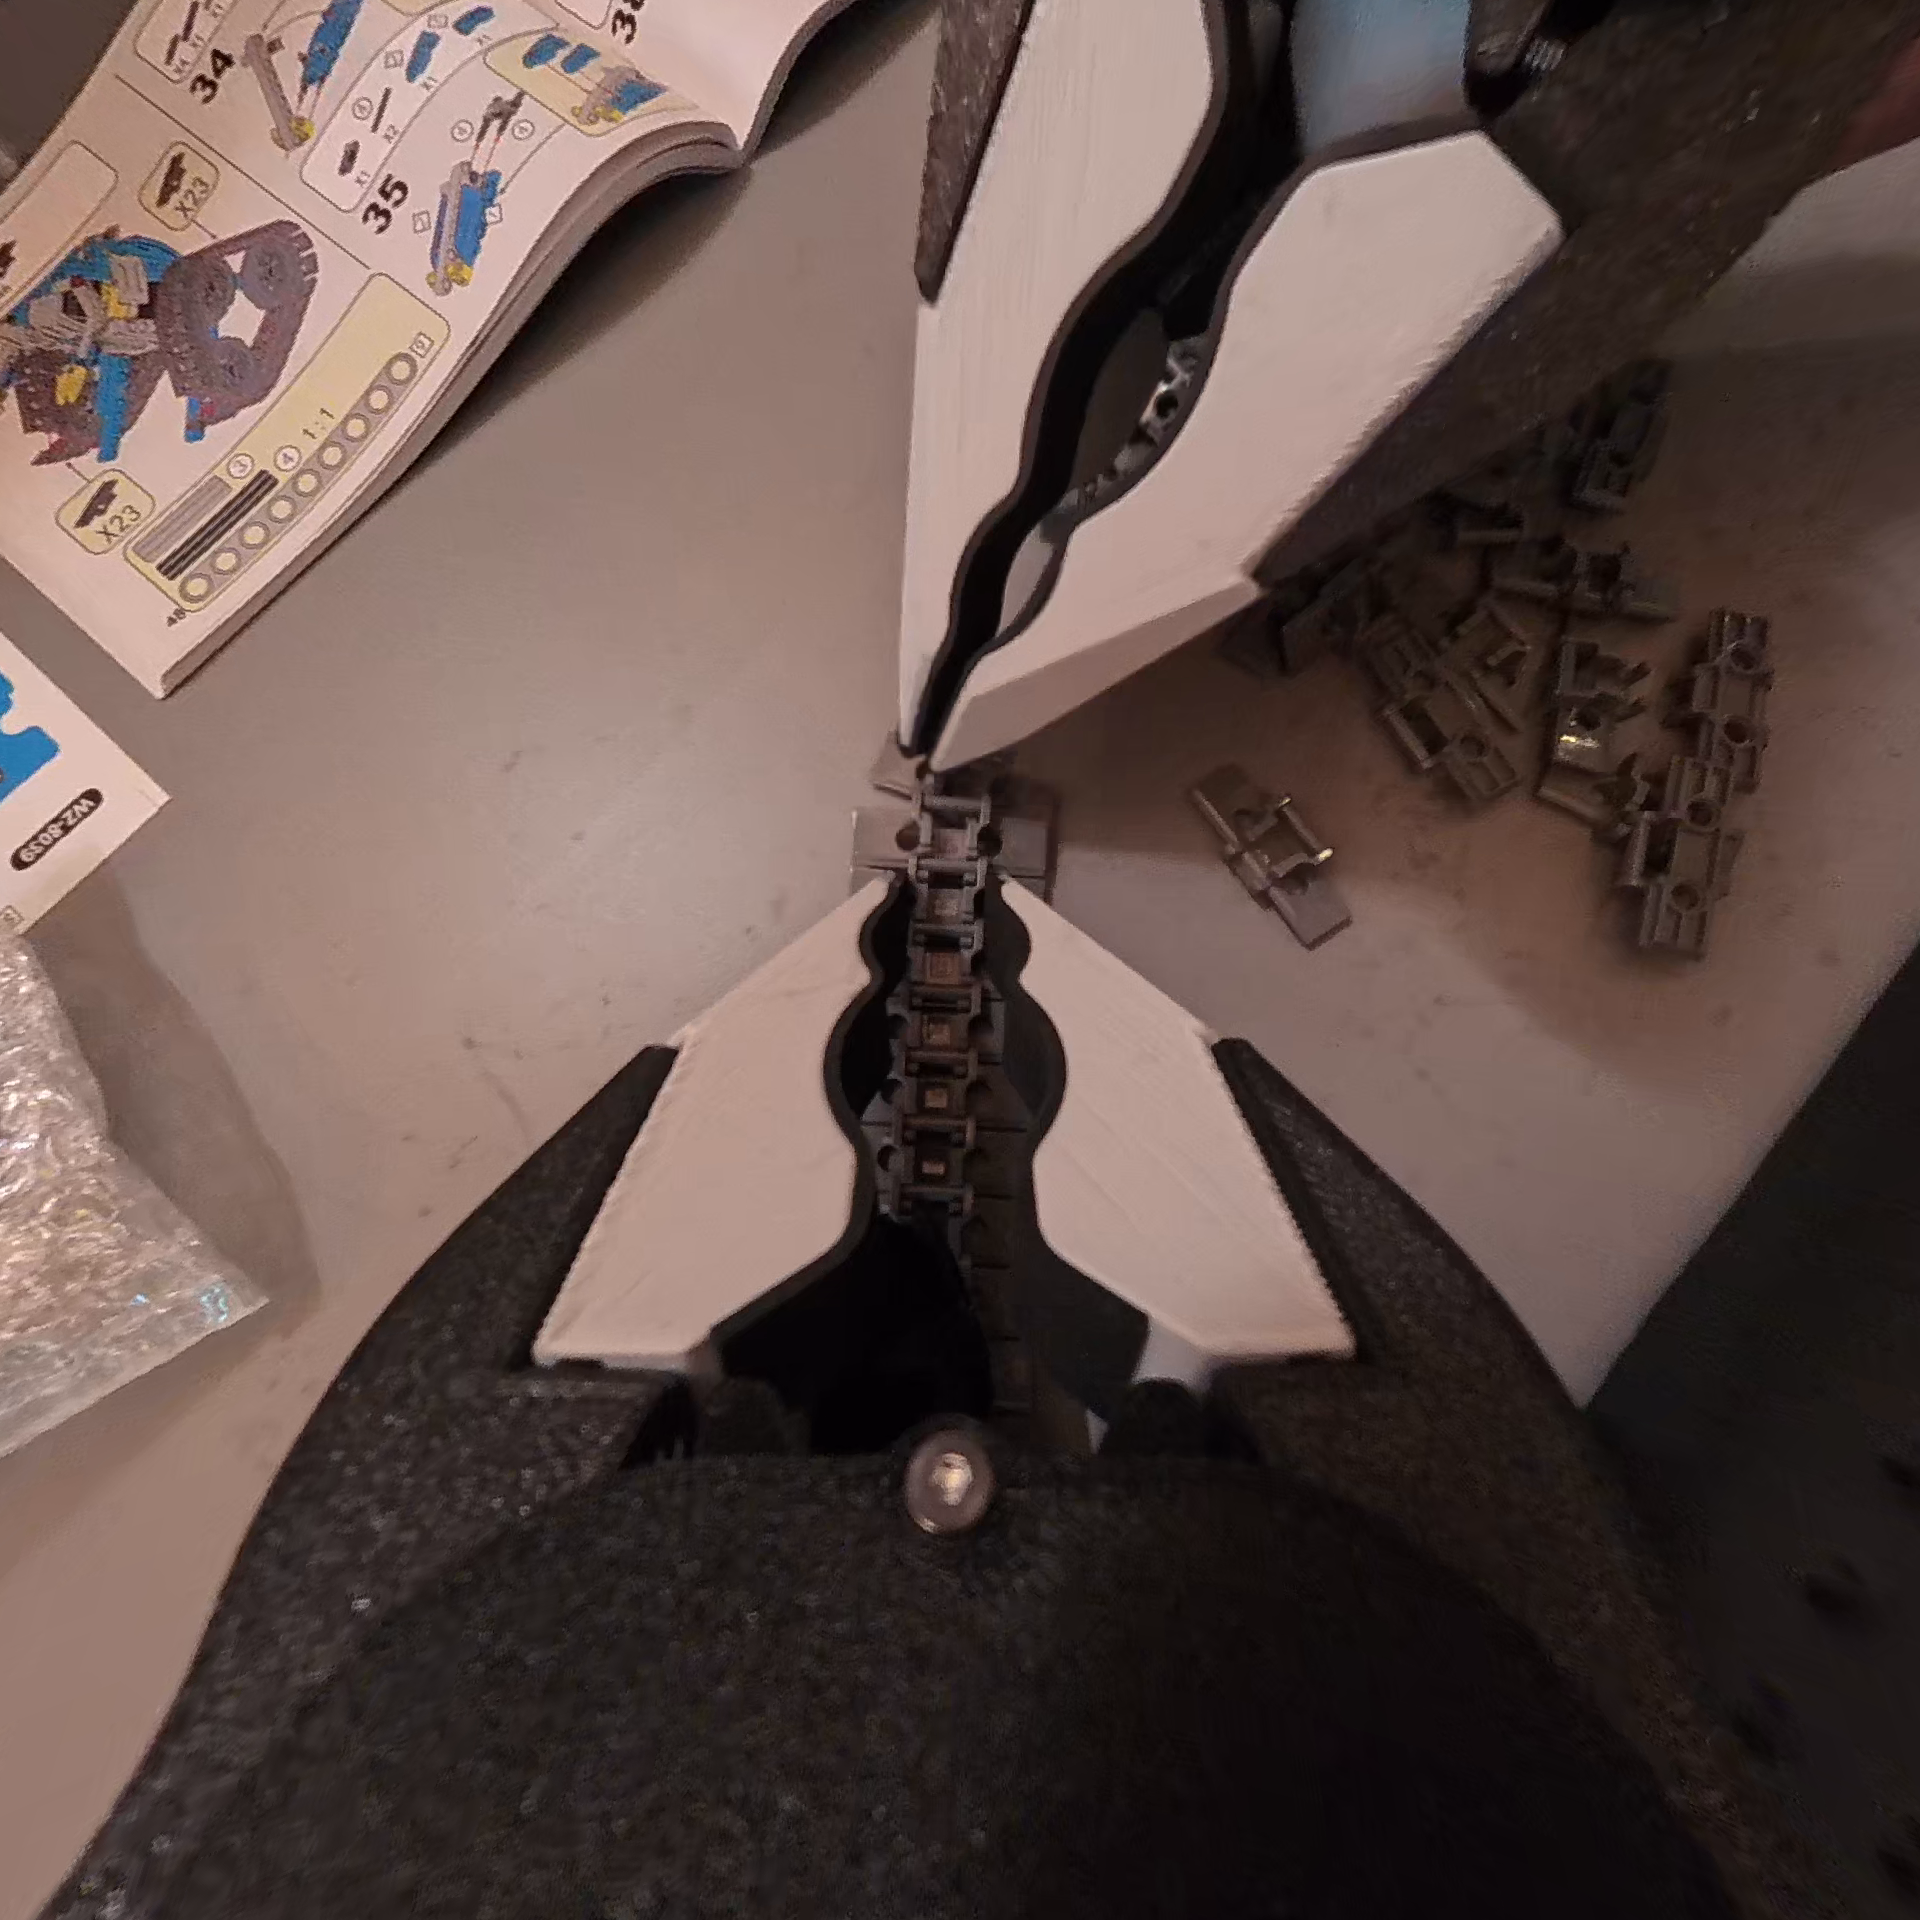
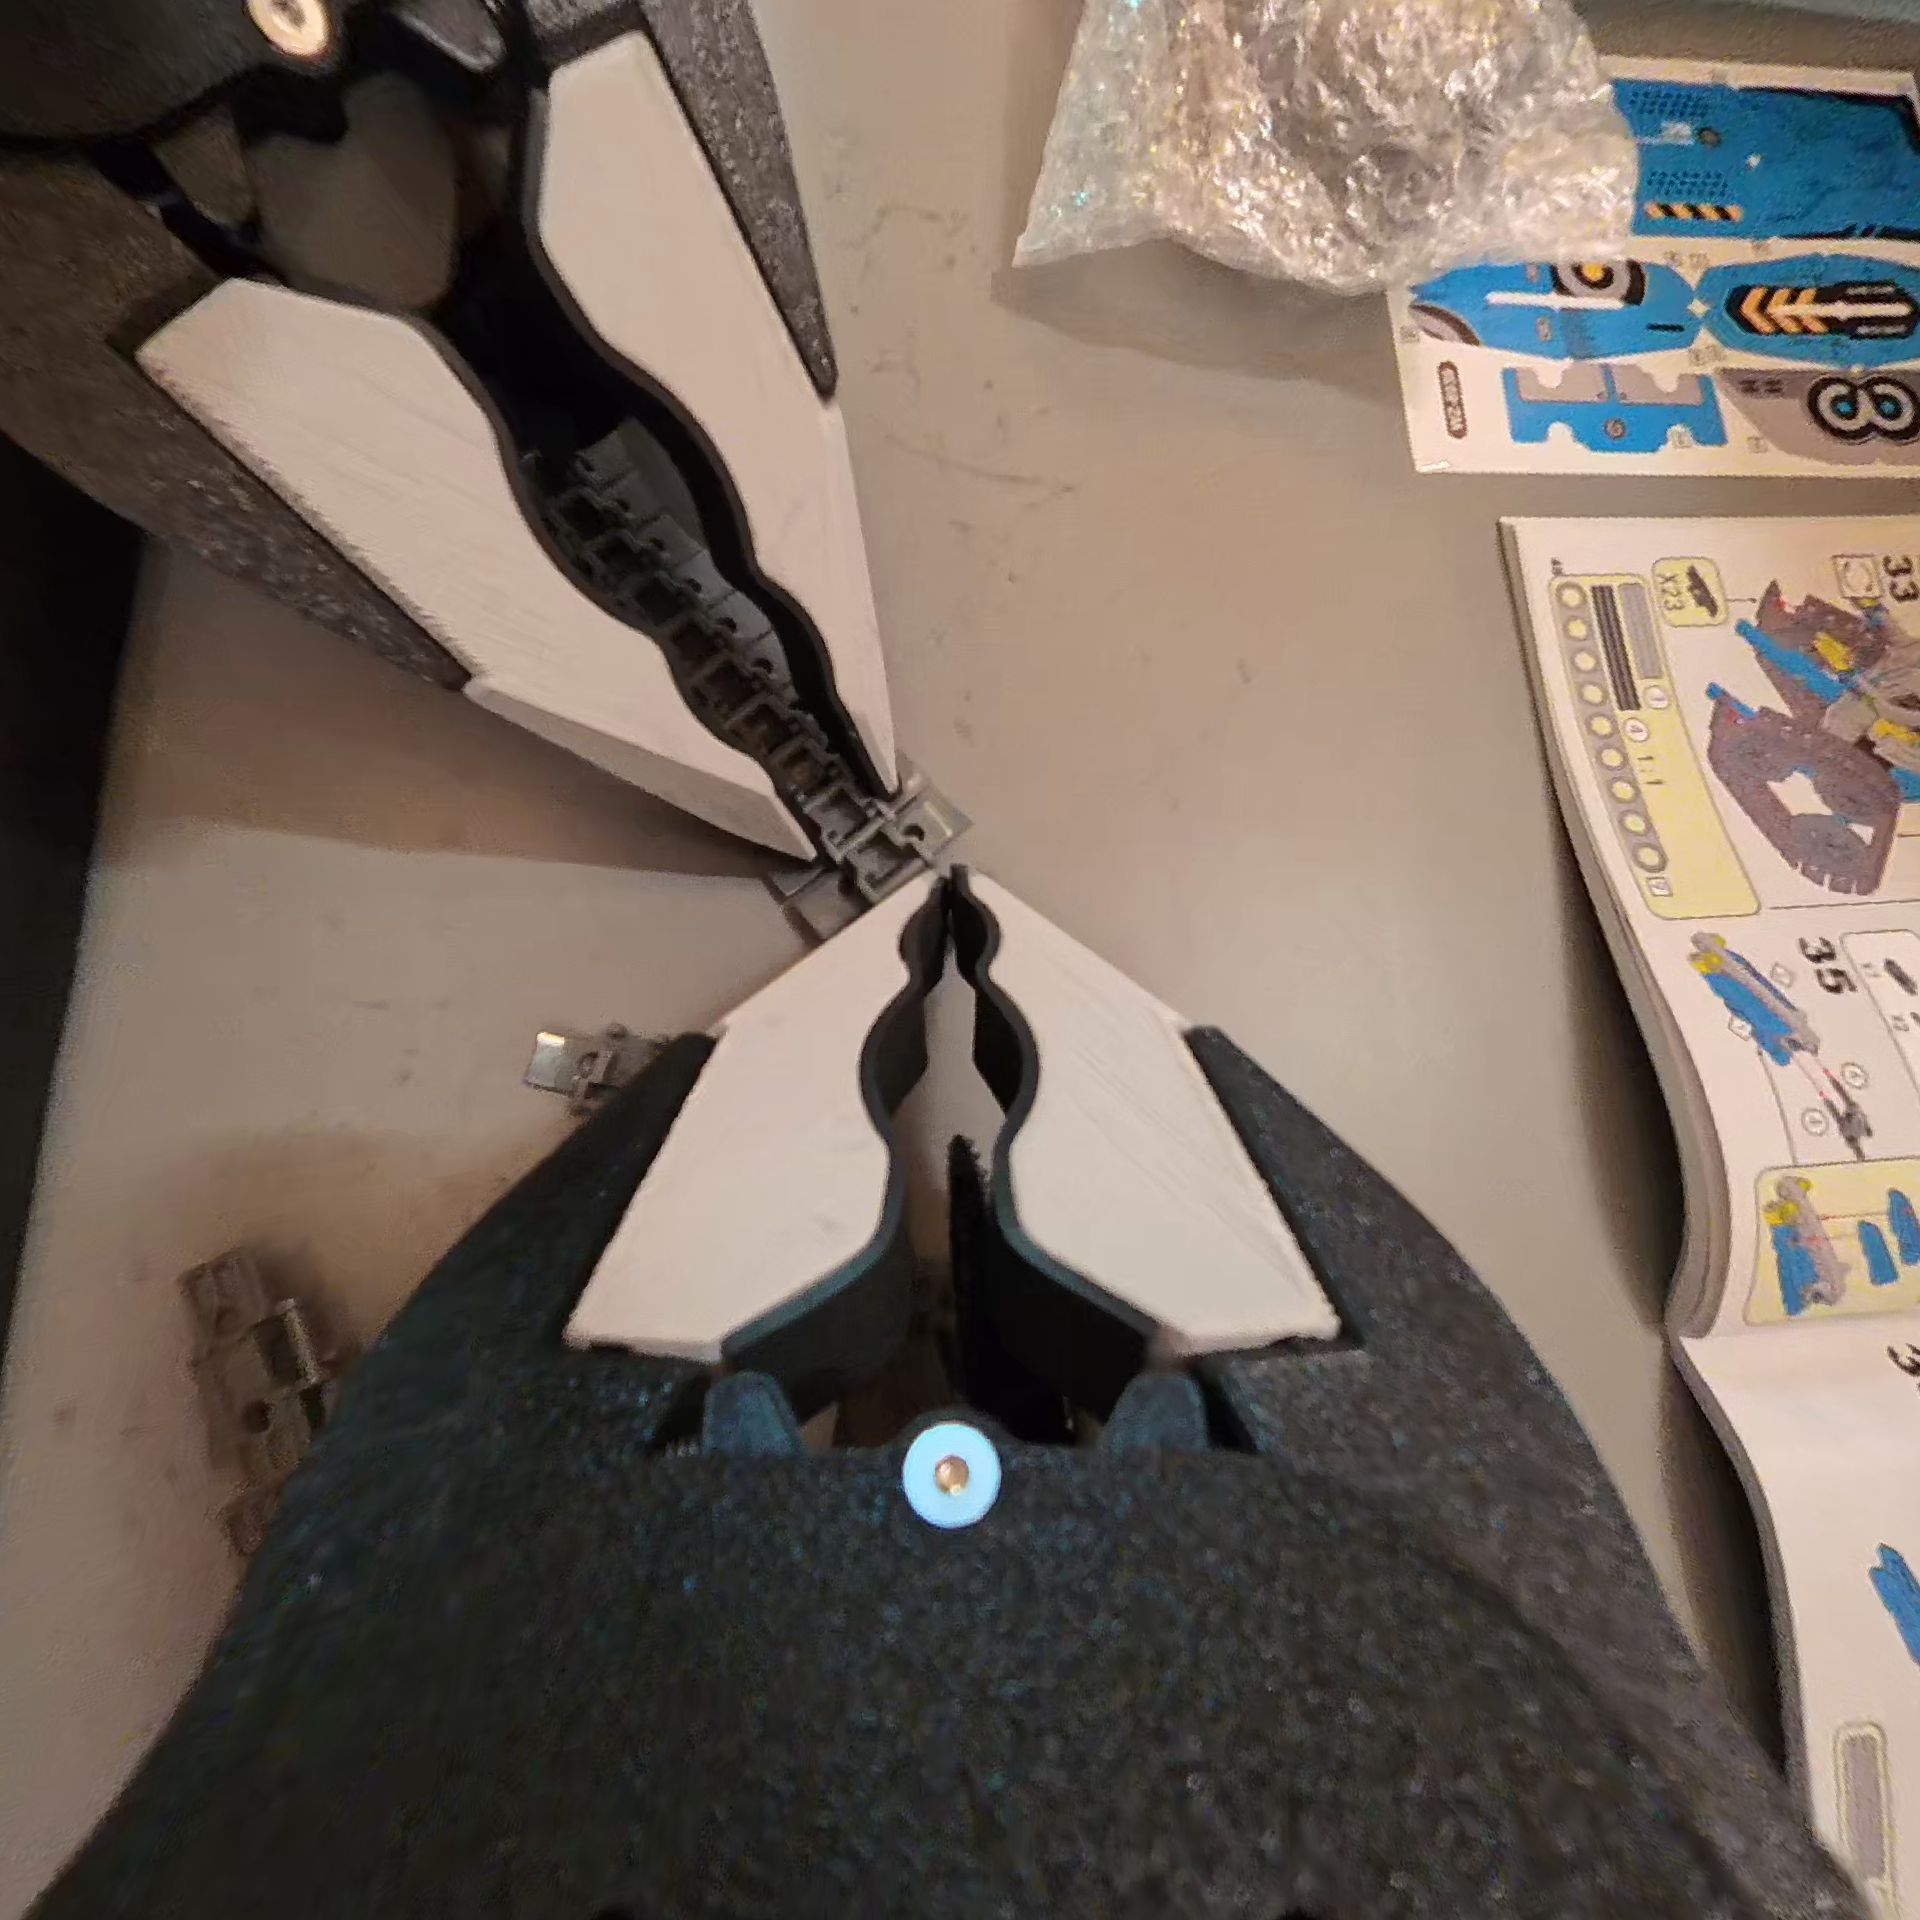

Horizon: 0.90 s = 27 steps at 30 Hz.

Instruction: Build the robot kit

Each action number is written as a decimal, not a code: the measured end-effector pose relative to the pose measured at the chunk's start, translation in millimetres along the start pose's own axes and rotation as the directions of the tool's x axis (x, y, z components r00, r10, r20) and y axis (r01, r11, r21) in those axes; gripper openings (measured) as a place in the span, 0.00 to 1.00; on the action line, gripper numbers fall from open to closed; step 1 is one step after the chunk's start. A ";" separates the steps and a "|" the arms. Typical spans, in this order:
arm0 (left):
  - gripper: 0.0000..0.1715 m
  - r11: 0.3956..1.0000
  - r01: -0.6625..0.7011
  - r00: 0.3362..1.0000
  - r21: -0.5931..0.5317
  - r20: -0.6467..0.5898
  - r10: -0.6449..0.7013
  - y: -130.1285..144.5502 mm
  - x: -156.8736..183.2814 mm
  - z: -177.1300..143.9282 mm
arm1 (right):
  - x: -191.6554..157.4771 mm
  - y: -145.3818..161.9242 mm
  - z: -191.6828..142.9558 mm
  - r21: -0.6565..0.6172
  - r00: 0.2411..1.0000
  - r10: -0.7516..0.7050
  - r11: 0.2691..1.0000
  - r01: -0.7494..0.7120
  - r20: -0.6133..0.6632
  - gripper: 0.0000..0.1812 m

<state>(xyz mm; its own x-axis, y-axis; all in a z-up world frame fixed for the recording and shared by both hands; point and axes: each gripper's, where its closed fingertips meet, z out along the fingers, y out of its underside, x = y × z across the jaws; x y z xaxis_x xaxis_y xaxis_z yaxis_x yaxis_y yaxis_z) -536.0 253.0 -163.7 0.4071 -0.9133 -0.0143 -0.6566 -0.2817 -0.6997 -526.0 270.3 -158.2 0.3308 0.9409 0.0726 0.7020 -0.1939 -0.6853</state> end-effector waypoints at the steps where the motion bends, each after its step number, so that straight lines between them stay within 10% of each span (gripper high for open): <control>1: 0.08 1.000 0.002 1.000 -0.002 -0.004 -0.002 0.2 -0.2 -0.4 | -3.0 0.1 -0.6 0.003 1.000 0.008 1.000 -0.008 0.020 0.02; 27: 0.08 0.989 -0.140 0.984 -0.052 -0.119 0.133 6.8 3.0 -4.7 | -17.7 9.1 1.8 -0.021 0.977 -0.081 0.996 0.087 0.196 0.11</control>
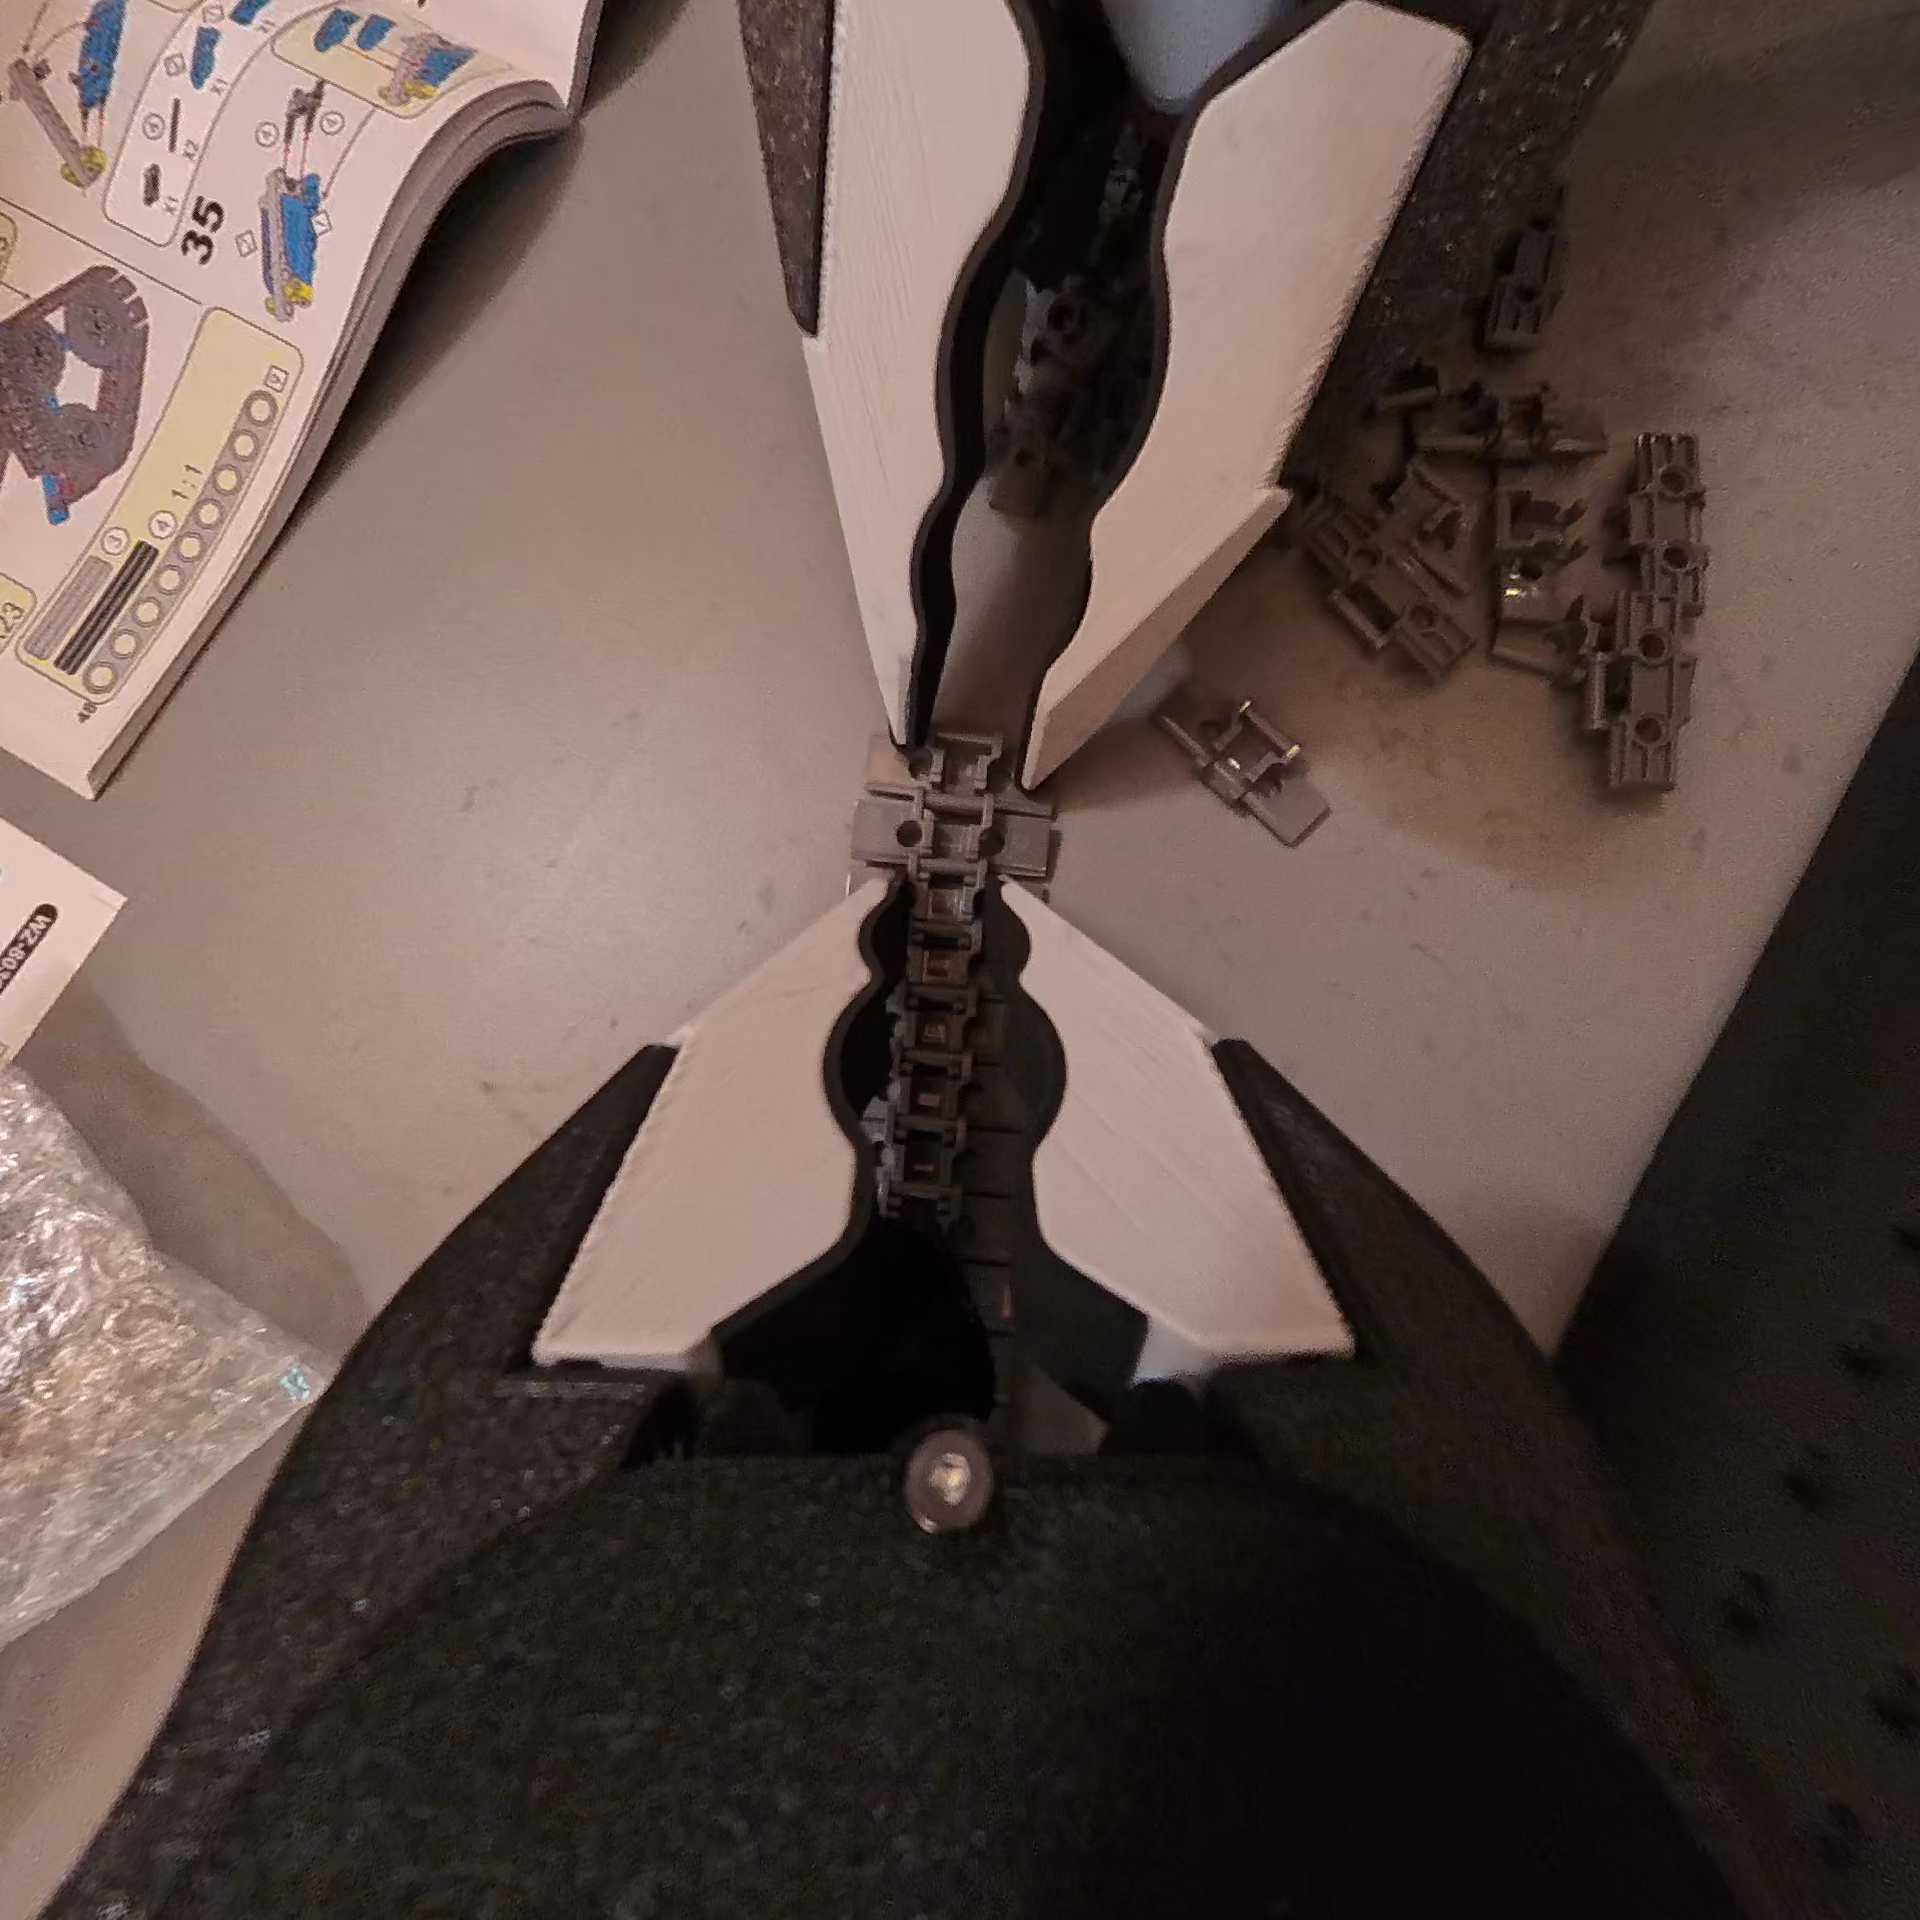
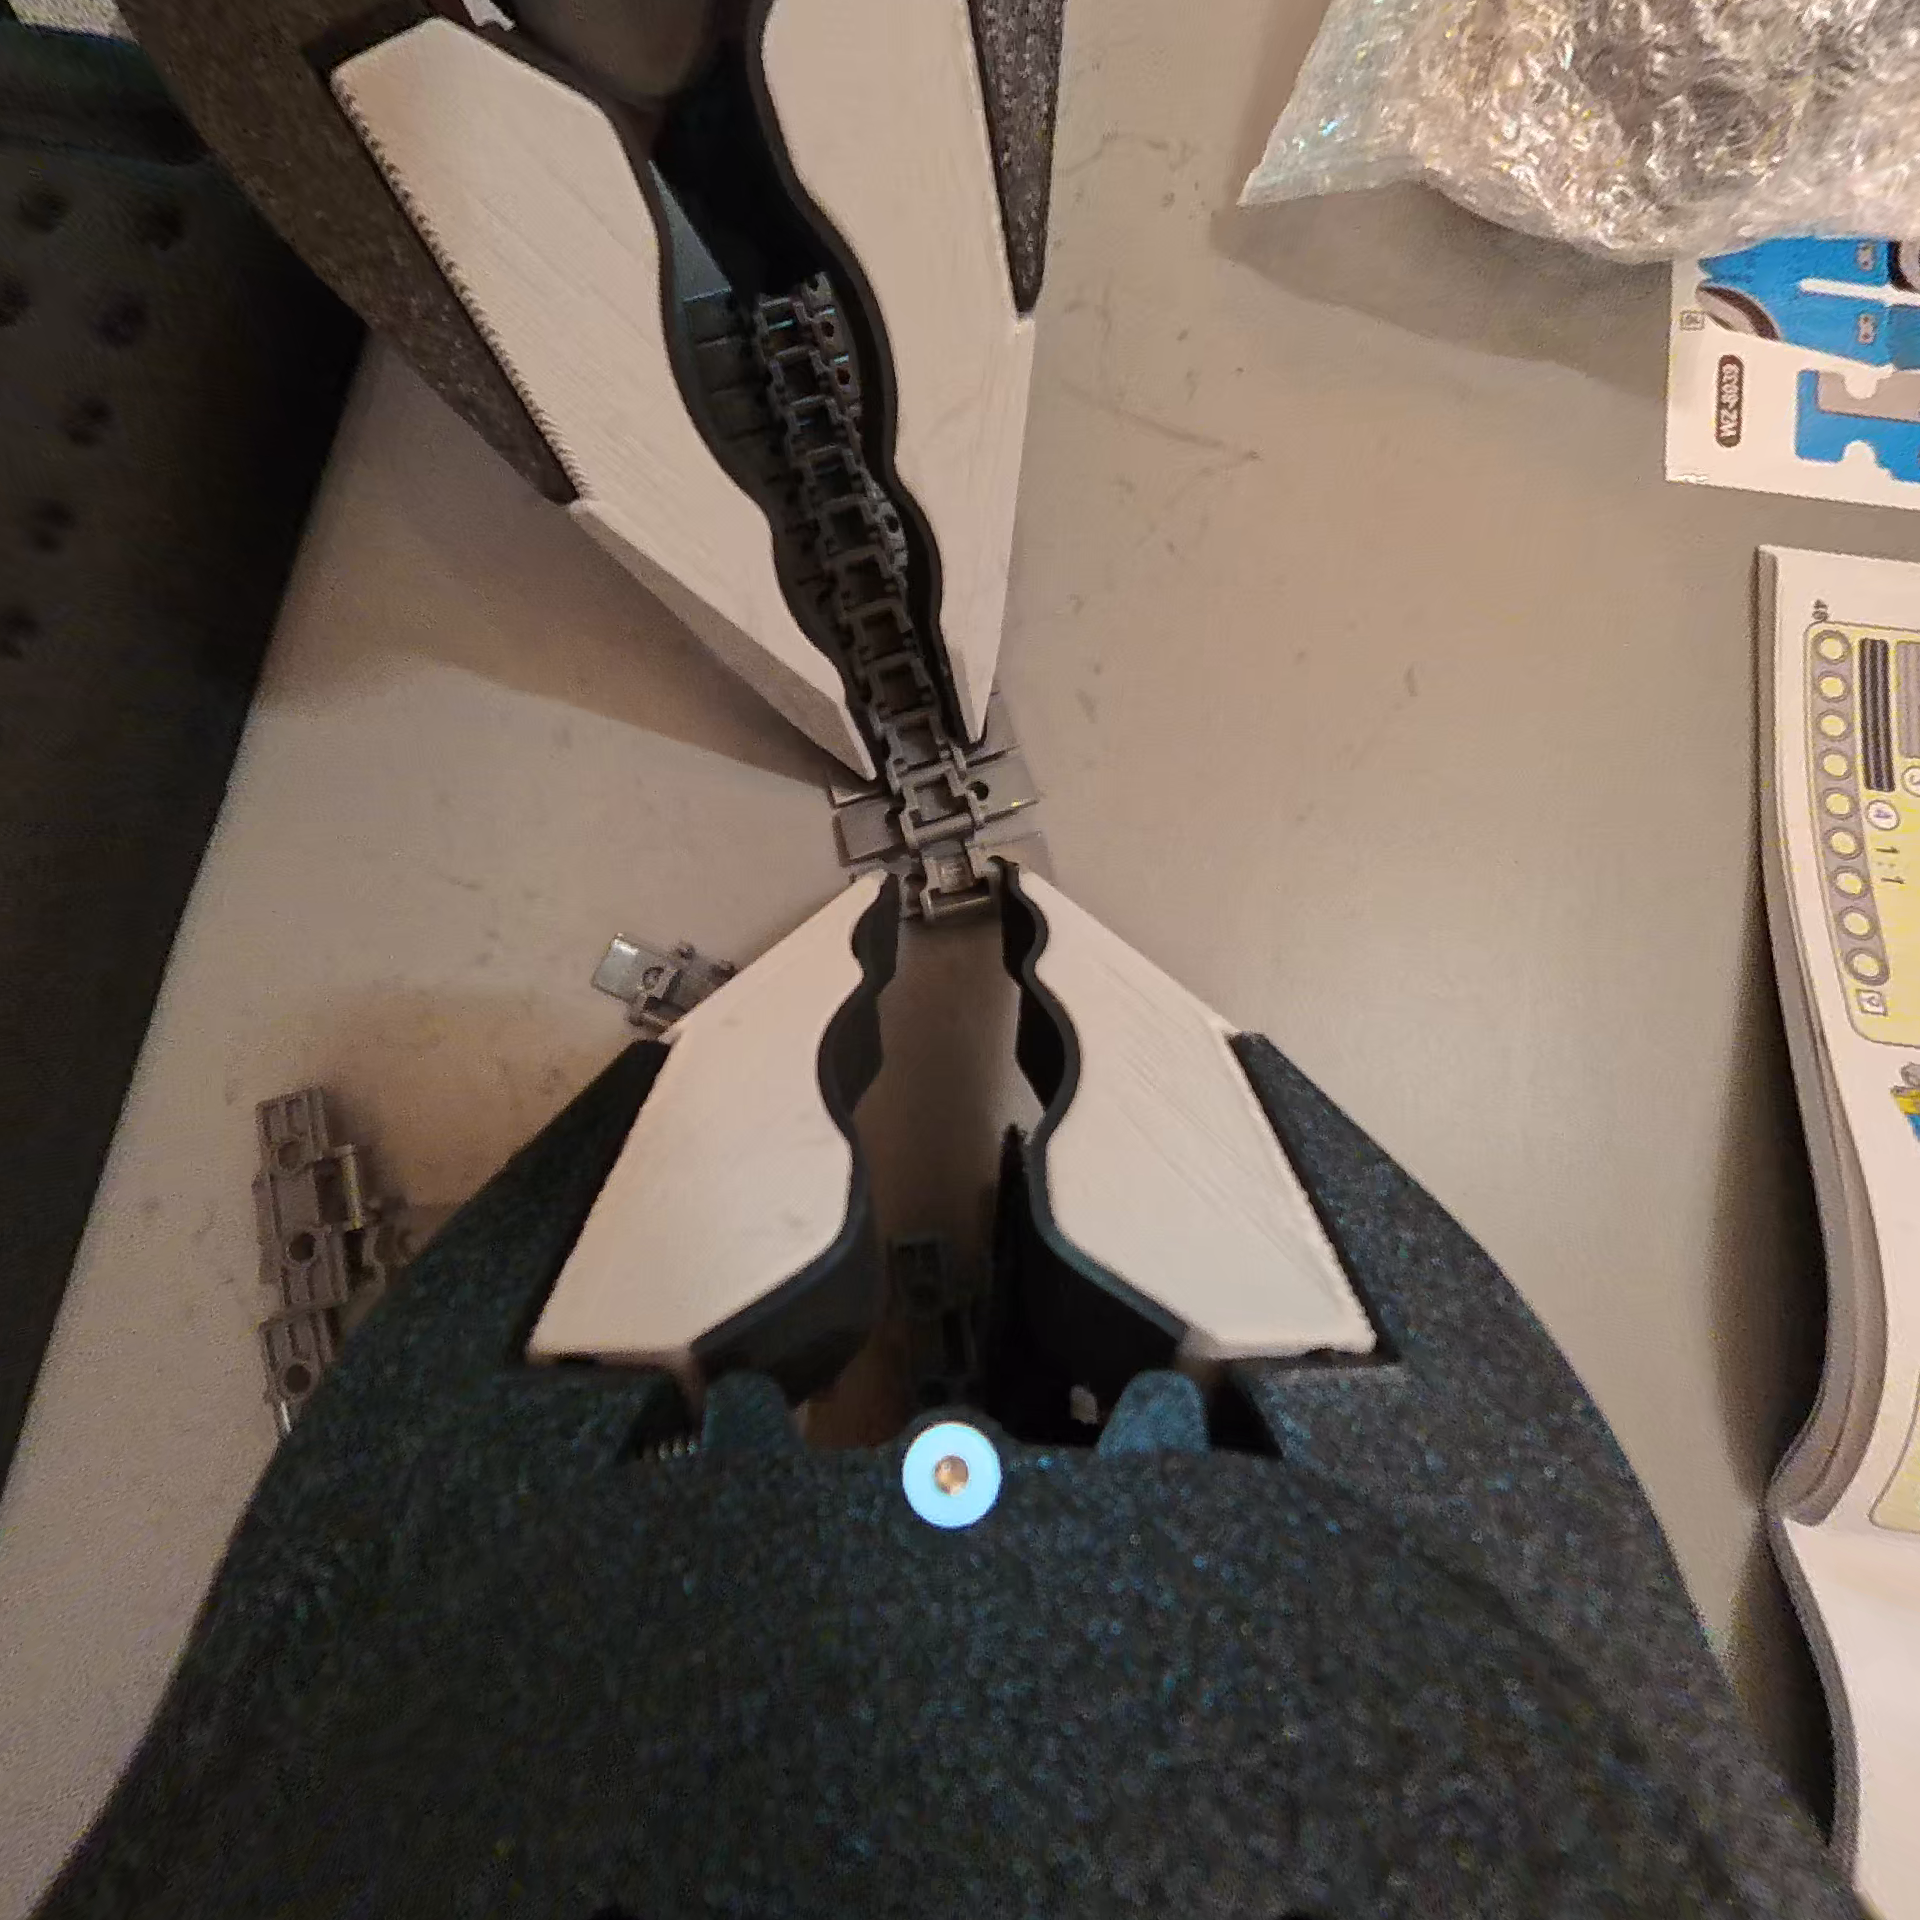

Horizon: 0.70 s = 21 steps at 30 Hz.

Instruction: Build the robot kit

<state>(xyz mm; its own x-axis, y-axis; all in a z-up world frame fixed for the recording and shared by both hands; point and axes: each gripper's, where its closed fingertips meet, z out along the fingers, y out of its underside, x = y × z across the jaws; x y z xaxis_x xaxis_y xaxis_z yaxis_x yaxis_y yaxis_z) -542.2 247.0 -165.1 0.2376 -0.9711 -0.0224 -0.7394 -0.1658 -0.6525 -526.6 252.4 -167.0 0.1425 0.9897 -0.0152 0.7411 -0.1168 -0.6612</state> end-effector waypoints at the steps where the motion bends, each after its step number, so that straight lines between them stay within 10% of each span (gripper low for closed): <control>1: 0.08 1.000 0.000 1.000 -0.002 -0.004 0.000 0.3 0.1 -0.1 | -0.1 -0.1 0.1 -0.004 1.000 -0.006 1.000 0.006 0.000 0.11; 21: 0.09 1.000 -0.004 0.999 0.011 -0.043 0.005 -1.0 1.7 2.2 | -1.3 -2.1 2.1 -0.010 0.999 -0.040 0.999 0.040 0.025 0.10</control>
